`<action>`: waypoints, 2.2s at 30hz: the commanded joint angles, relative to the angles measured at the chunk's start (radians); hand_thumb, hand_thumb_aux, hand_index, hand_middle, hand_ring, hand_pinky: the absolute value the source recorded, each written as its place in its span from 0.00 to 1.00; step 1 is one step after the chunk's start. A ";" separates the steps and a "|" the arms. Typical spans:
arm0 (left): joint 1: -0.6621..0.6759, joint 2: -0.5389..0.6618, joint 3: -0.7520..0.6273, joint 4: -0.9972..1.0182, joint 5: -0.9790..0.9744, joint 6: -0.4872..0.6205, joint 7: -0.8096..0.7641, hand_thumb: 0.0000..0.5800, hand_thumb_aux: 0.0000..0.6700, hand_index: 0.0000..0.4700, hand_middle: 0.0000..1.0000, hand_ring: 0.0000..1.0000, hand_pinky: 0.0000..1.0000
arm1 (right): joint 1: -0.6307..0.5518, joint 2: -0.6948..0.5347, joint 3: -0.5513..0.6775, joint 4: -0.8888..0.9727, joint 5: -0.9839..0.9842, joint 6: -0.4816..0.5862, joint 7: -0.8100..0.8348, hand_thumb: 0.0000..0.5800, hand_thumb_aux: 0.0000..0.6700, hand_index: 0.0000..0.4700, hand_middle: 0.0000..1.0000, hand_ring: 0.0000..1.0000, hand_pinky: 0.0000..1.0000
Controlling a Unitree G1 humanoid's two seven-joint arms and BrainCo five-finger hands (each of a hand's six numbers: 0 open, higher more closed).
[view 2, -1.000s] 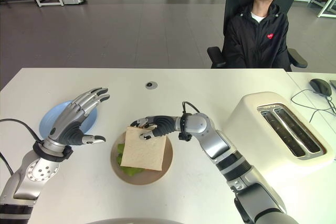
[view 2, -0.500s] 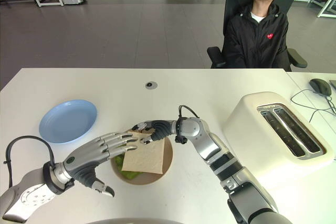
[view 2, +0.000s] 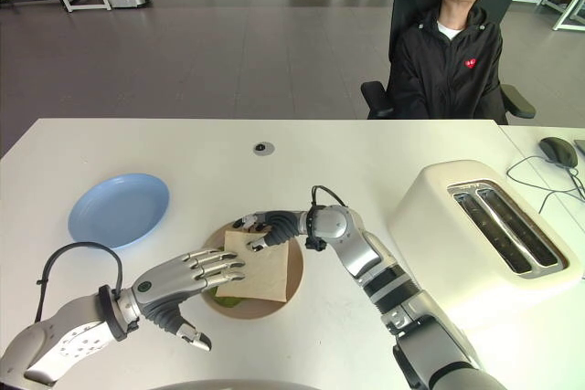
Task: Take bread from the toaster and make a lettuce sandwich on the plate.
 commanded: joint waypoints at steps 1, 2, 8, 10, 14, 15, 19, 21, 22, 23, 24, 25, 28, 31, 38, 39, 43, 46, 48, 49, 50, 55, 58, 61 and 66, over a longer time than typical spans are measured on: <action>0.019 0.033 -0.016 0.054 0.095 0.062 -0.020 0.00 0.00 0.00 0.00 0.00 0.00 | -0.006 0.005 -0.015 -0.012 -0.006 -0.004 0.000 0.29 0.16 0.16 0.00 0.00 0.00; 0.021 0.037 -0.019 0.057 0.101 0.069 -0.020 0.00 0.00 0.00 0.00 0.00 0.00 | -0.009 0.000 -0.033 -0.023 0.003 -0.015 -0.006 0.00 0.00 0.00 0.00 0.00 0.00; 0.009 0.042 -0.051 0.080 0.032 0.066 -0.021 0.17 0.09 0.09 0.00 0.00 0.00 | -0.025 -0.096 -0.248 -0.152 0.087 -0.025 -0.040 0.00 0.00 0.00 0.00 0.00 0.00; -0.023 0.042 -0.058 0.115 -0.009 0.046 -0.007 0.14 0.07 0.07 0.00 0.00 0.00 | 0.003 -0.144 -0.315 -0.237 0.128 -0.014 -0.027 0.00 0.00 0.00 0.00 0.00 0.00; -0.142 0.020 -0.066 0.216 -0.080 0.003 0.028 0.10 0.05 0.05 0.00 0.00 0.00 | 0.159 -0.308 -0.378 -0.435 0.182 -0.044 0.094 0.00 0.00 0.00 0.00 0.00 0.00; -0.170 0.013 -0.073 0.239 -0.092 -0.006 0.034 0.13 0.07 0.07 0.00 0.00 0.00 | 0.215 -0.361 -0.395 -0.482 0.174 -0.086 0.118 0.00 0.00 0.00 0.00 0.00 0.00; -0.238 -0.019 -0.060 0.266 -0.161 -0.025 0.069 0.00 0.00 0.00 0.00 0.00 0.00 | 0.482 -0.534 -0.461 -0.604 0.080 -0.277 0.162 0.42 0.24 0.24 0.82 0.82 0.82; -0.201 0.013 -0.037 0.203 -0.405 -0.040 0.005 0.00 0.00 0.00 1.00 1.00 1.00 | 0.546 -0.551 -0.435 -0.617 0.017 -0.287 0.151 1.00 1.00 1.00 0.95 0.95 0.95; -0.166 0.052 -0.021 0.152 -0.574 -0.039 -0.039 0.00 0.00 0.00 1.00 1.00 1.00 | 0.567 -0.549 -0.408 -0.614 -0.026 -0.289 0.143 1.00 1.00 1.00 0.95 0.95 0.95; -0.130 0.098 0.007 0.125 -0.684 -0.046 -0.077 1.00 0.98 0.98 1.00 1.00 1.00 | 0.575 -0.537 -0.377 -0.610 -0.072 -0.288 0.134 1.00 1.00 1.00 0.95 0.95 0.95; -0.085 0.148 0.044 0.118 -0.755 -0.058 -0.113 1.00 1.00 1.00 1.00 1.00 1.00 | 0.577 -0.516 -0.341 -0.605 -0.101 -0.285 0.128 1.00 1.00 1.00 0.95 0.95 0.95; -0.050 0.189 0.082 0.136 -0.770 -0.068 -0.142 1.00 1.00 1.00 1.00 1.00 1.00 | 0.576 -0.492 -0.306 -0.600 -0.127 -0.280 0.121 1.00 1.00 1.00 0.95 0.95 0.95; 0.025 0.259 0.110 0.230 -0.607 -0.073 -0.196 1.00 1.00 1.00 1.00 1.00 1.00 | 0.558 -0.416 -0.198 -0.521 -0.206 -0.276 0.089 1.00 1.00 1.00 0.95 0.95 0.95; 0.028 0.248 0.011 0.268 -0.390 -0.039 -0.247 1.00 1.00 1.00 1.00 1.00 1.00 | 0.512 -0.343 -0.116 -0.384 -0.241 -0.285 0.063 1.00 1.00 1.00 0.95 0.95 0.95; -0.247 0.059 -0.185 0.453 0.084 0.022 0.027 1.00 1.00 1.00 1.00 1.00 1.00 | 0.389 -0.193 -0.042 -0.072 -0.276 -0.318 -0.083 1.00 1.00 1.00 0.94 0.94 0.94; -0.286 0.038 -0.189 0.472 0.104 0.031 0.076 1.00 1.00 1.00 1.00 1.00 1.00 | 0.368 -0.178 -0.041 -0.021 -0.277 -0.328 -0.109 1.00 1.00 1.00 0.94 0.94 0.94; -0.449 -0.095 -0.224 0.572 0.179 0.105 0.293 1.00 1.00 1.00 1.00 1.00 1.00 | 0.248 -0.109 -0.060 0.198 -0.290 -0.335 -0.273 1.00 0.95 0.95 0.91 0.91 0.91; -0.578 -0.186 -0.270 0.721 0.209 0.164 0.379 1.00 1.00 1.00 1.00 1.00 1.00 | 0.144 -0.058 -0.082 0.352 -0.300 -0.339 -0.419 0.99 0.89 0.89 0.92 0.92 0.92; -0.648 -0.226 -0.298 0.810 0.220 0.185 0.425 1.00 1.00 1.00 1.00 1.00 1.00 | 0.100 -0.038 -0.096 0.401 -0.292 -0.355 -0.479 0.99 0.91 0.91 0.93 0.93 0.93; -0.671 -0.235 -0.310 0.844 0.220 0.187 0.444 1.00 1.00 1.00 1.00 1.00 1.00 | 0.090 -0.035 -0.099 0.407 -0.290 -0.370 -0.500 0.99 0.91 0.91 0.94 0.94 0.94; -0.685 -0.238 -0.318 0.867 0.214 0.185 0.461 1.00 1.00 1.00 1.00 1.00 1.00 | 0.090 -0.035 -0.105 0.394 -0.282 -0.386 -0.514 0.95 0.77 0.77 0.89 0.89 0.89; -0.624 -0.157 -0.293 0.769 0.155 0.160 0.464 1.00 1.00 1.00 1.00 1.00 1.00 | 0.145 -0.112 -0.176 0.211 -0.233 -0.420 -0.513 0.00 0.00 0.00 0.69 0.69 0.69; -0.502 -0.083 -0.231 0.584 0.021 0.125 0.384 0.99 0.92 0.92 1.00 1.00 1.00 | 0.228 -0.212 -0.272 0.016 -0.106 -0.397 -0.404 0.00 0.00 0.00 0.56 0.56 0.56; -0.393 -0.069 -0.159 0.414 -0.274 0.081 0.276 0.92 0.72 0.72 1.00 1.00 1.00 | 0.293 -0.285 -0.370 -0.137 0.044 -0.379 -0.320 0.00 0.00 0.00 0.00 0.00 0.00; -0.385 -0.165 -0.132 0.365 -0.610 0.109 0.133 0.00 0.00 0.00 0.00 0.00 0.00 | 0.256 -0.180 -0.397 -0.083 0.154 -0.417 -0.339 0.00 0.00 0.00 0.00 0.00 0.00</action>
